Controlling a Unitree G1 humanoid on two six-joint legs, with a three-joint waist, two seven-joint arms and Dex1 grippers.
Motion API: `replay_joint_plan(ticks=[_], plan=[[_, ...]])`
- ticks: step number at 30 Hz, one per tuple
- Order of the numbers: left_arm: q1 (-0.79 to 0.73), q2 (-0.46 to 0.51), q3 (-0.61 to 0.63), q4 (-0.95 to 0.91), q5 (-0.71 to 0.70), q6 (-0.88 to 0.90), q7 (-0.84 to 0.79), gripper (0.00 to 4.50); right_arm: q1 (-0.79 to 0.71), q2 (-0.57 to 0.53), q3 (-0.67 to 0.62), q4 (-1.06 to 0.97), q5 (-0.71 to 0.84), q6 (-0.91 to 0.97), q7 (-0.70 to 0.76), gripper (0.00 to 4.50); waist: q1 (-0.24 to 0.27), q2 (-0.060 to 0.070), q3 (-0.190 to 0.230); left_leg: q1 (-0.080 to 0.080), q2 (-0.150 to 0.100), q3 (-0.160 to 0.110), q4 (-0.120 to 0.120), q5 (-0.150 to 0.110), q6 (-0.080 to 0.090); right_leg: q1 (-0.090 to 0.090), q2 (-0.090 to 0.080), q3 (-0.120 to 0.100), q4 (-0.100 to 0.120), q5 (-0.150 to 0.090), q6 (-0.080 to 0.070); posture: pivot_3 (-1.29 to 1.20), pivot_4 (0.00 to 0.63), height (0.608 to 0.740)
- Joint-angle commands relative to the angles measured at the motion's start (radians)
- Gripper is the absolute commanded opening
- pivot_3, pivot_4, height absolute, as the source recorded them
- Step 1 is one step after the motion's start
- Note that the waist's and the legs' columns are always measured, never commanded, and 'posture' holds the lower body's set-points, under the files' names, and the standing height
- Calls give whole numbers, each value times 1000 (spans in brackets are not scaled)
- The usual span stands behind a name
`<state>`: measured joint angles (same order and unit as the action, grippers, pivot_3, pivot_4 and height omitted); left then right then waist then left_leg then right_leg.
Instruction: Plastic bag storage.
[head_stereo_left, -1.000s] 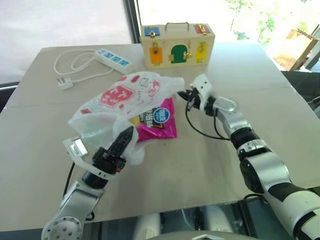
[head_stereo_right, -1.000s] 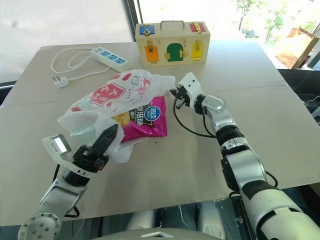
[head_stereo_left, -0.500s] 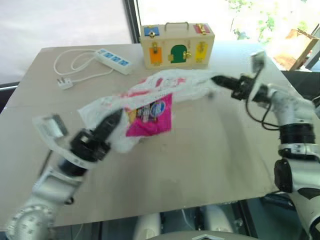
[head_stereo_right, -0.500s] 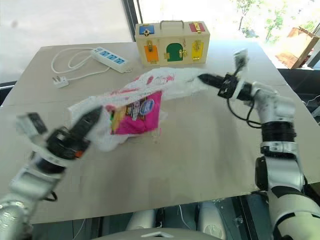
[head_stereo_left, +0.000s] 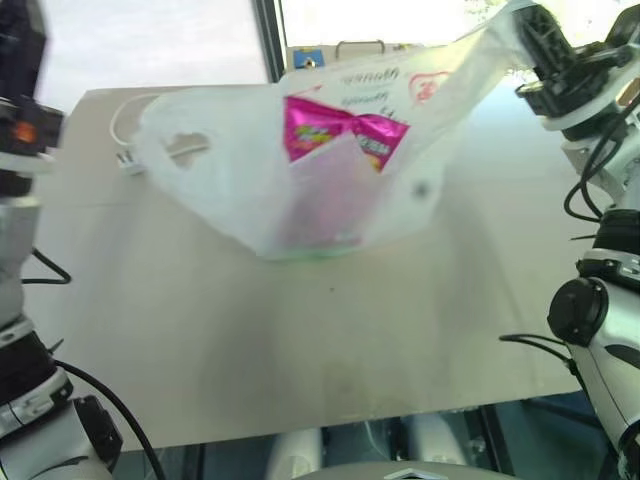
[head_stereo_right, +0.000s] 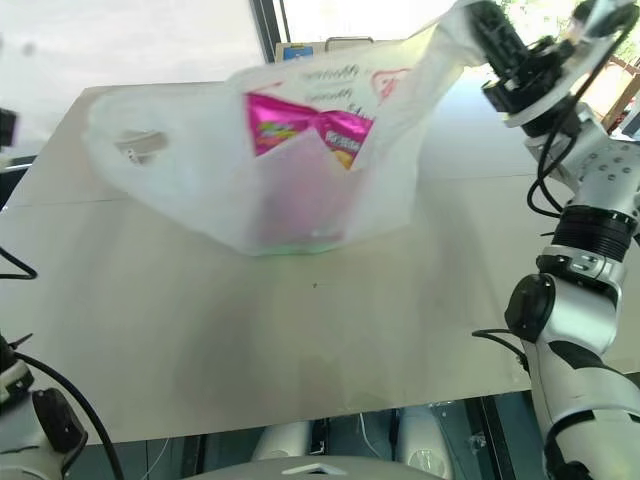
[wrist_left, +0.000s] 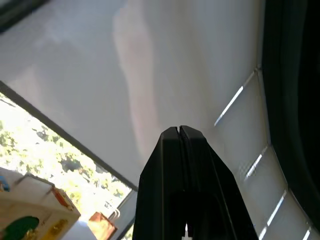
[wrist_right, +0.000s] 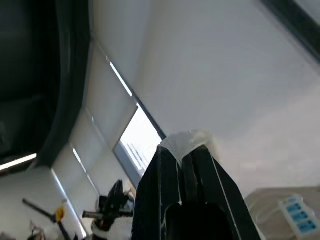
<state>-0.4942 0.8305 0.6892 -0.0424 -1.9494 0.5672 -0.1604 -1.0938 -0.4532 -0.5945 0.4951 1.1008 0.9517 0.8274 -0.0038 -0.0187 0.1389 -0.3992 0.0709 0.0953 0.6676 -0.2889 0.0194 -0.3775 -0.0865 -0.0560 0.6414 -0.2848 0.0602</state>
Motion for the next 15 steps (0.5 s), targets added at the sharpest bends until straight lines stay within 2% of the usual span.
replay_joint_plan(ticks=[1,5,7,8,10,12,14,15], plan=[[-55,27,-11,78,66,30,-1,0,-56,-17,-33,-20,26,-48,-44,48,0,0,2,0,0,0,0,0,0,0,0,0,0,0,0,0,150,740],[-77,-3,-64,106,212,41,-37,0,-25,-20,-3,-77,12,-42,-79,48,-2,0,2,0,0,0,0,0,0,0,0,0,1,0,0,0,150,740],[-68,-21,-79,98,267,46,-66,0,-6,-25,8,-111,15,-28,-85,567,-4,0,2,0,0,0,0,0,0,0,0,0,1,0,0,0,150,740],[-62,-28,-81,93,289,52,-82,253,7,-28,13,-127,18,-20,-83,807,-5,0,1,0,0,0,0,0,0,0,0,0,1,0,0,0,150,740],[-32,-39,-77,86,330,64,-118,896,49,-50,25,-167,36,25,-61,1737,-8,0,1,0,0,0,0,0,0,0,0,0,1,0,0,0,150,740],[8,-42,-67,77,361,81,-154,1898,94,-86,55,-197,21,54,-34,2814,-9,0,1,0,0,1,0,0,0,0,0,0,1,0,0,0,150,740],[64,-45,-57,64,387,101,-189,2824,174,-151,144,-256,-47,62,30,3750,-9,0,2,0,0,1,0,0,0,0,0,0,0,0,0,0,150,740],[102,-45,-55,53,404,112,-209,3015,226,-194,196,-295,-83,65,73,3997,-9,0,2,0,0,1,0,0,0,-1,0,0,0,0,0,0,150,740]])
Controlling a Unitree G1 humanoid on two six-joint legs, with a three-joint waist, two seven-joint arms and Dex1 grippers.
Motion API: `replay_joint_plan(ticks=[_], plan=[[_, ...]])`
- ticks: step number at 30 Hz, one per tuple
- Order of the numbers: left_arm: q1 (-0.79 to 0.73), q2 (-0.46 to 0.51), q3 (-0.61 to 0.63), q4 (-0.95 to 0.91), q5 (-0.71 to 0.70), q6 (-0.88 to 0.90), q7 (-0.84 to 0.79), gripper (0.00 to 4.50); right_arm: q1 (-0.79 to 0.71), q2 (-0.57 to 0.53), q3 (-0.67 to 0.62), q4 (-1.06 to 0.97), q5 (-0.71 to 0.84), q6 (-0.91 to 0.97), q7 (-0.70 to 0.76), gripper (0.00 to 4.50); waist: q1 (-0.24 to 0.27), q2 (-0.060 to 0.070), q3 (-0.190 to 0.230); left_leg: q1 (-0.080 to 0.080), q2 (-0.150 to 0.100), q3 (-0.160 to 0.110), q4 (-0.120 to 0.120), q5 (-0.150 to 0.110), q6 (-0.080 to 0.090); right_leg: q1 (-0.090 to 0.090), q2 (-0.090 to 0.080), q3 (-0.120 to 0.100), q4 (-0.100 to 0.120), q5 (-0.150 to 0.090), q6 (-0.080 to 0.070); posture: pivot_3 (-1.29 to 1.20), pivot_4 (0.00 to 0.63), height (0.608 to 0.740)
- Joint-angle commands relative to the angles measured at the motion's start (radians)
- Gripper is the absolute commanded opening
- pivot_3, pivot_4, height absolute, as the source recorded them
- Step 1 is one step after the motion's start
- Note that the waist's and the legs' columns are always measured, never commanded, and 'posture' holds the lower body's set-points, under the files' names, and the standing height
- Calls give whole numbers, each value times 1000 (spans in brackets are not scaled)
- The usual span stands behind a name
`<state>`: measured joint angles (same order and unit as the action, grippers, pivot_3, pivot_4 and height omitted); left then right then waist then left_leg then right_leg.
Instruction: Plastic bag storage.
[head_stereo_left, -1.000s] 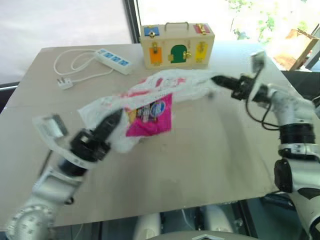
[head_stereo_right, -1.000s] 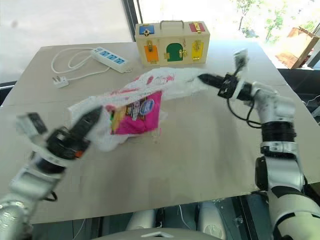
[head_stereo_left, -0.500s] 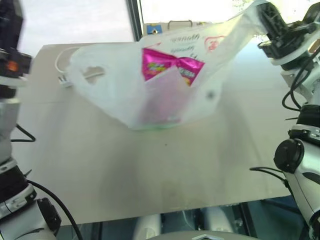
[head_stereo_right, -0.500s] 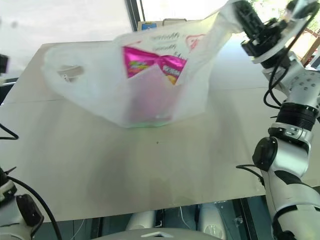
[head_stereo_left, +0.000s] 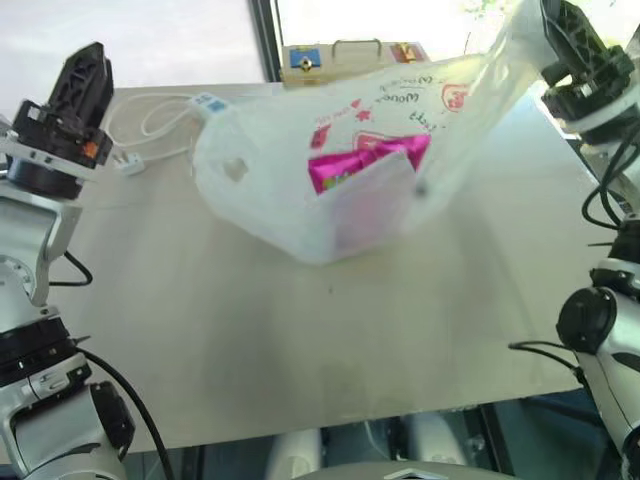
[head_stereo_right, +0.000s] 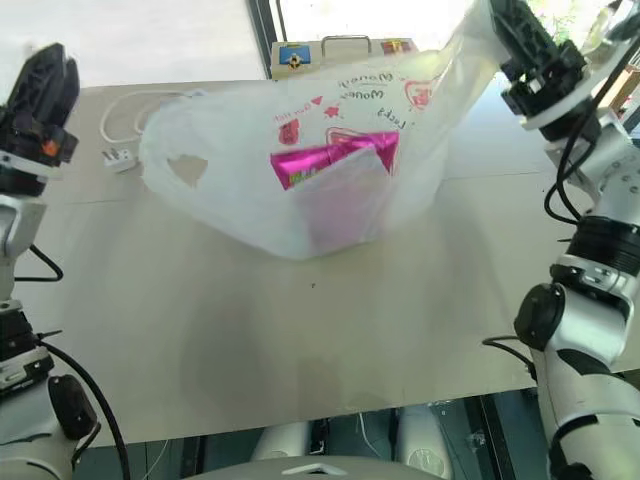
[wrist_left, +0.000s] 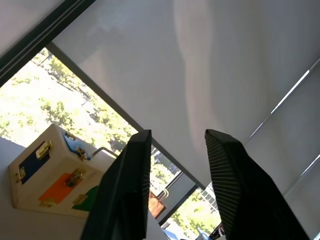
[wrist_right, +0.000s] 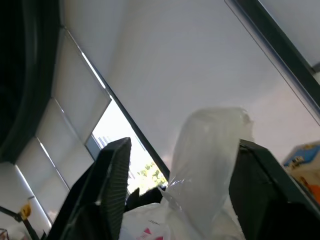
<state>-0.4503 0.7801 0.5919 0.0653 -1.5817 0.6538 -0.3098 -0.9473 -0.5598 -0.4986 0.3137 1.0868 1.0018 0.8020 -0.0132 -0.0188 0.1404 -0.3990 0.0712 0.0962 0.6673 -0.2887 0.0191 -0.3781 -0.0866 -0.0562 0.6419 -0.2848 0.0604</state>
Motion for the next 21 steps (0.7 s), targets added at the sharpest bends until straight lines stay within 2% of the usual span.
replay_joint_plan(ticks=[1,4,6,9,11,13,18,21], plan=[[90,3,46,-67,48,34,-73,3618,119,-121,129,-139,-83,24,129,4476,0,0,0,0,0,0,0,0,0,0,0,0,0,0,0,0,150,740],[197,-7,50,-113,91,59,-114,4464,207,-192,140,-175,-106,21,163,4500,1,0,0,0,1,1,0,0,0,0,0,1,0,0,0,0,150,740],[299,-16,43,-173,142,72,-146,4464,271,-242,107,-174,-99,31,184,4500,2,0,0,0,0,1,0,0,0,0,0,1,0,0,0,0,150,740],[555,-35,-36,-333,330,45,-259,4464,519,-387,98,-188,-191,-54,347,4500,13,0,0,0,0,1,0,0,0,0,0,1,-1,0,0,0,150,740],[680,-51,-75,-424,399,35,-300,4464,647,-440,78,-174,-227,-110,430,4500,23,-1,-1,0,0,1,-1,0,0,0,-1,1,-3,0,0,0,150,740],[757,-77,-102,-484,441,21,-318,4464,735,-467,56,-147,-254,-172,496,4500,26,-1,0,1,0,2,-1,-1,0,1,0,2,-7,0,0,0,150,740],[874,-131,-171,-560,547,-10,-359,4464,918,-528,27,-142,-325,-297,659,4500,26,0,-1,8,1,1,2,0,-1,5,0,3,-1,0,0,0,150,740],[904,-151,-200,-582,620,-62,-393,4464,986,-527,58,-96,-435,-458,680,4500,25,-1,-2,16,1,2,1,-1,0,11,0,5,-1,0,-1,0,150,740]])
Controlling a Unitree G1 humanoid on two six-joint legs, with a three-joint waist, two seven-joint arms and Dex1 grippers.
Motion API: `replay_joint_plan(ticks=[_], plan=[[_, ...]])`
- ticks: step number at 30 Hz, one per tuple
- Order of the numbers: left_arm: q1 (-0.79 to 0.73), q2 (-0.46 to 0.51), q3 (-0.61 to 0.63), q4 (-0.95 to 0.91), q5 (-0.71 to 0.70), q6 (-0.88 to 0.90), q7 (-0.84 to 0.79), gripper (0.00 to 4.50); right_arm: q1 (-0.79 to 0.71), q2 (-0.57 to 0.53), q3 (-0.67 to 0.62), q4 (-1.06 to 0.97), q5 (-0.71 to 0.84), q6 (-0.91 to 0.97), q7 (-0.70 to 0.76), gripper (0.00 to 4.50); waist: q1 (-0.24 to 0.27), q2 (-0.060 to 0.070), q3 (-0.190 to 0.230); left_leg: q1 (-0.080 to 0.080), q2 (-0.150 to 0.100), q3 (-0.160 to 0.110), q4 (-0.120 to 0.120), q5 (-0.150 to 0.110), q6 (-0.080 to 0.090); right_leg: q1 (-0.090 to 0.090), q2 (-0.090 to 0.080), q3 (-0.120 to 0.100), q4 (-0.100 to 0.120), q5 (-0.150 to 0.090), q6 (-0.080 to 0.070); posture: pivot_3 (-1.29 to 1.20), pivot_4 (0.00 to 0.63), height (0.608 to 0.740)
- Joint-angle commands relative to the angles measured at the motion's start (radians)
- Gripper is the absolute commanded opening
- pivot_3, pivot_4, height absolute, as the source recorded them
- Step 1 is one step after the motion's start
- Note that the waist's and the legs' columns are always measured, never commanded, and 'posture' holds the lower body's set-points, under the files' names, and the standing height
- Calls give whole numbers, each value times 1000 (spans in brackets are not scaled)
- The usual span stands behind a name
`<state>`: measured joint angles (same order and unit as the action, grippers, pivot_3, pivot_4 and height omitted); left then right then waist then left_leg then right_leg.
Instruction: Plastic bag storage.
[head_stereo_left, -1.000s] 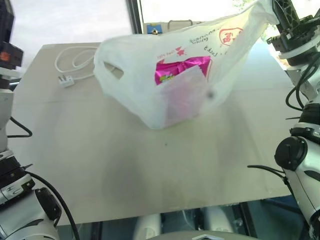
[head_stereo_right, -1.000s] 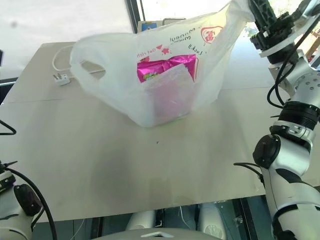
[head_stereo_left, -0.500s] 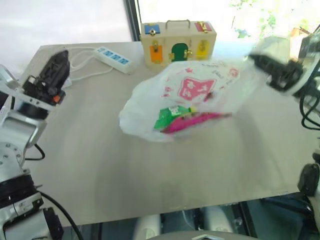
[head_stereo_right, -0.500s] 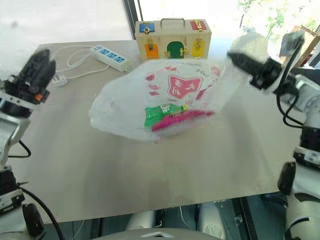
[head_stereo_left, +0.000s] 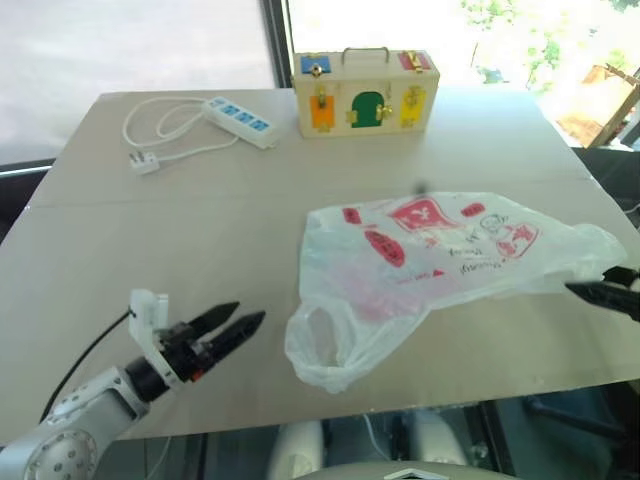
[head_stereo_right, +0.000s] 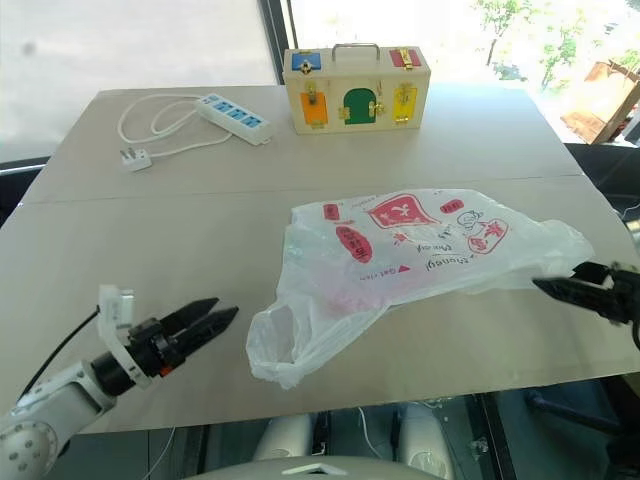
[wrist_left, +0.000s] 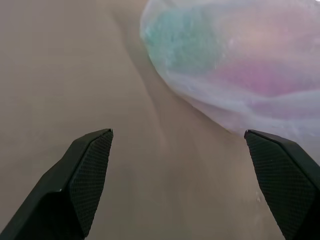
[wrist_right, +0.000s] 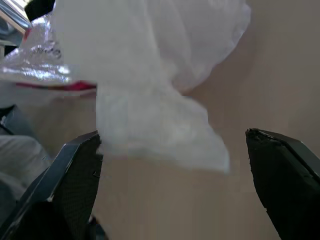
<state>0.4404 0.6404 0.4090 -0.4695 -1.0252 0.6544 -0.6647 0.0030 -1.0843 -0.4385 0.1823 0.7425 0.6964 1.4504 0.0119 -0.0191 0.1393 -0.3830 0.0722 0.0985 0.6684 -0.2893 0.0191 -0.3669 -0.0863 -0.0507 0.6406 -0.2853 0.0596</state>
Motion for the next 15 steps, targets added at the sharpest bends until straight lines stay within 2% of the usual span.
replay_joint_plan(ticks=[1,6,8,11,15], plan=[[18,-23,-28,-51,96,-90,-46,4464,41,19,7,64,-133,-238,23,4500,0,-2,-1,0,0,0,0,0,0,0,0,0,0,0,0,0,150,740],[26,-92,-103,-41,300,-250,-36,4464,-35,192,21,214,-248,-552,-101,4500,-1,-3,-2,1,0,2,0,0,1,0,1,4,-1,0,0,0,150,740],[36,-102,-129,-33,374,-302,-39,4464,-71,254,14,316,-307,-752,-152,4500,-1,-2,-2,1,0,3,0,0,1,0,1,5,0,0,0,0,150,740],[47,-112,-151,-12,449,-363,-46,4464,-103,281,24,460,-361,-940,-159,4500,2,-1,-1,2,-1,4,0,0,1,0,1,6,0,0,0,0,150,740],[56,-135,-157,18,515,-434,-46,4464,-177,290,8,623,-351,-1031,-153,4500,0,-1,-1,2,0,5,0,-1,1,0,1,6,0,0,0,0,150,740]])
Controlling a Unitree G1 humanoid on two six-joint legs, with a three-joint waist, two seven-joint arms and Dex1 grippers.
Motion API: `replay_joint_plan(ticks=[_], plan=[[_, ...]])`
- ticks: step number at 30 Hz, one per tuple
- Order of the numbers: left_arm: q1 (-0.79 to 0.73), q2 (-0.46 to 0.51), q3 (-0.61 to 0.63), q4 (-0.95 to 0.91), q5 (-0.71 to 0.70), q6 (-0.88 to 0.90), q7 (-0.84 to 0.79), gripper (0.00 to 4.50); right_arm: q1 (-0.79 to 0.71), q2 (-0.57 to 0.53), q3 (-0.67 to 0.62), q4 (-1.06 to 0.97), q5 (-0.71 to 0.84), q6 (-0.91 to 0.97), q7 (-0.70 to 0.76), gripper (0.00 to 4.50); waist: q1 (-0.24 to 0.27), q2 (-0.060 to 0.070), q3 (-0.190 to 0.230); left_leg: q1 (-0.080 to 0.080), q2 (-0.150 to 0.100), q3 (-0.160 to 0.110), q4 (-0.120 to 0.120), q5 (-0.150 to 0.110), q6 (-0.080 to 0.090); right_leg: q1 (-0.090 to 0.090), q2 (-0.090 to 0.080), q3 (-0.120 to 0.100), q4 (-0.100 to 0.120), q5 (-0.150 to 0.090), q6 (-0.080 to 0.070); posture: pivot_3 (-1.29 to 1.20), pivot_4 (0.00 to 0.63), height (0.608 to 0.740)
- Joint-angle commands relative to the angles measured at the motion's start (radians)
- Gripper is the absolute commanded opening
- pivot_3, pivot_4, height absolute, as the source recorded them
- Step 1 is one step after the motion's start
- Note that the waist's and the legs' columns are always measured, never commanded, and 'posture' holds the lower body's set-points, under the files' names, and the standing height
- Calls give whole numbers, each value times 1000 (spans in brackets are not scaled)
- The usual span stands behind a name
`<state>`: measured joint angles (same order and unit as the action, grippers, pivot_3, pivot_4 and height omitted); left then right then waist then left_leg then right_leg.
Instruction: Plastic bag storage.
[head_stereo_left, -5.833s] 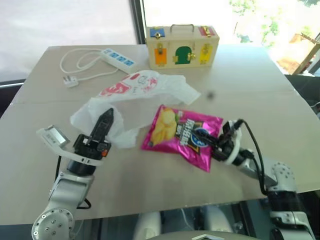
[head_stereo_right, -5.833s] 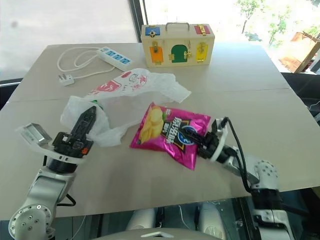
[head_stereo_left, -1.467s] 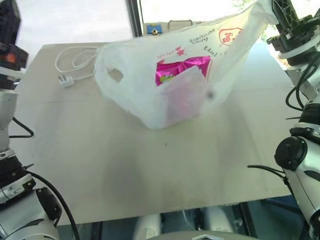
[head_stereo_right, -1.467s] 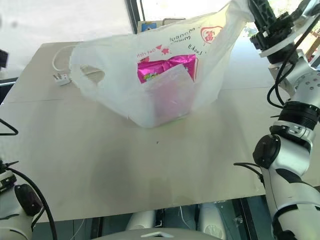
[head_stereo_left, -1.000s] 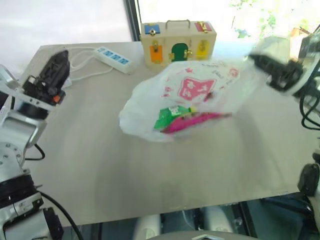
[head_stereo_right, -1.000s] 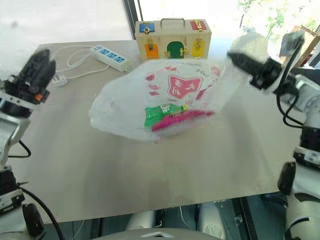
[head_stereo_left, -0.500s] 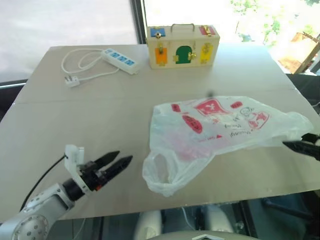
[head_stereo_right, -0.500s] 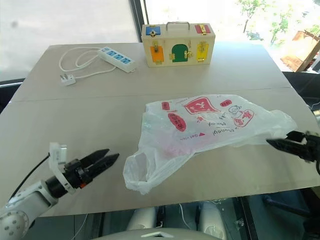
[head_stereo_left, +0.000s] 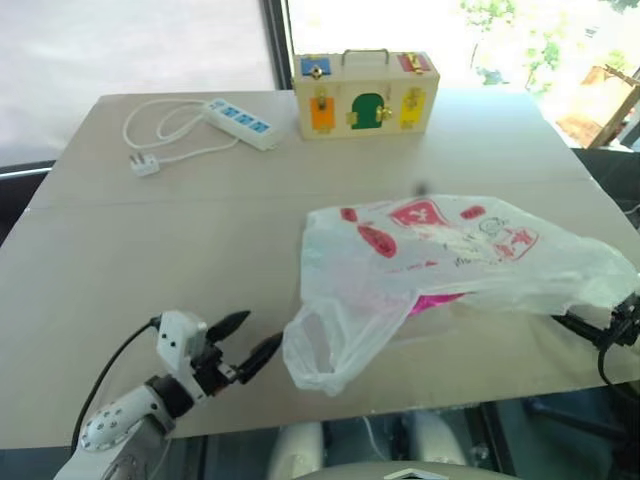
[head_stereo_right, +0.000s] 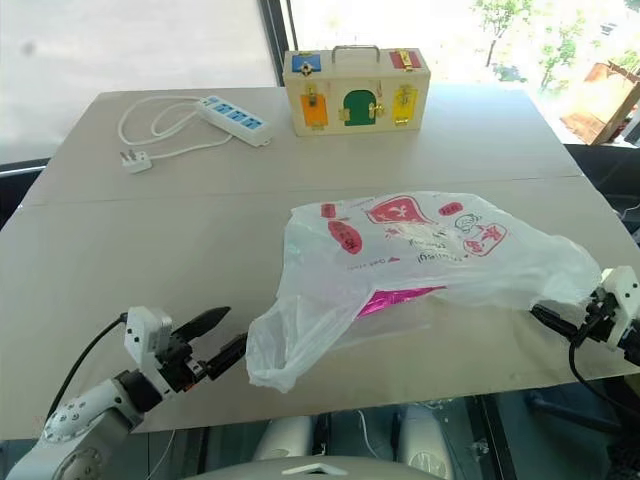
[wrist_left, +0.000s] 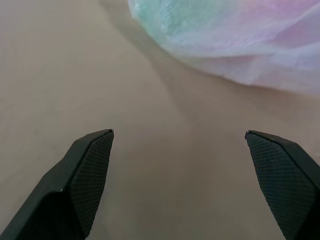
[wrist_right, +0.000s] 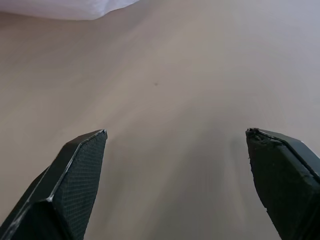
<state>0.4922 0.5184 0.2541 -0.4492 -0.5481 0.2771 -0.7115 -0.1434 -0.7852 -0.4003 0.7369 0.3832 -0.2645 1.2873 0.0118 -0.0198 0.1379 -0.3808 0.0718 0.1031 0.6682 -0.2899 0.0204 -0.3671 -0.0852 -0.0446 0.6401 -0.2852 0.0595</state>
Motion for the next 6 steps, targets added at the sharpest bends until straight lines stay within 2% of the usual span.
replay_joint_plan(ticks=[1,6], plan=[[4,-17,-5,3,59,-65,12,4464,-37,-16,-23,90,3,-82,20,4500,0,0,0,0,0,0,0,0,0,0,0,0,0,0,0,0,150,740],[4,-25,-22,42,125,-148,-3,4464,-40,-24,-22,102,20,-66,49,4500,0,0,0,0,0,0,0,0,0,0,0,1,0,0,0,0,150,740]])
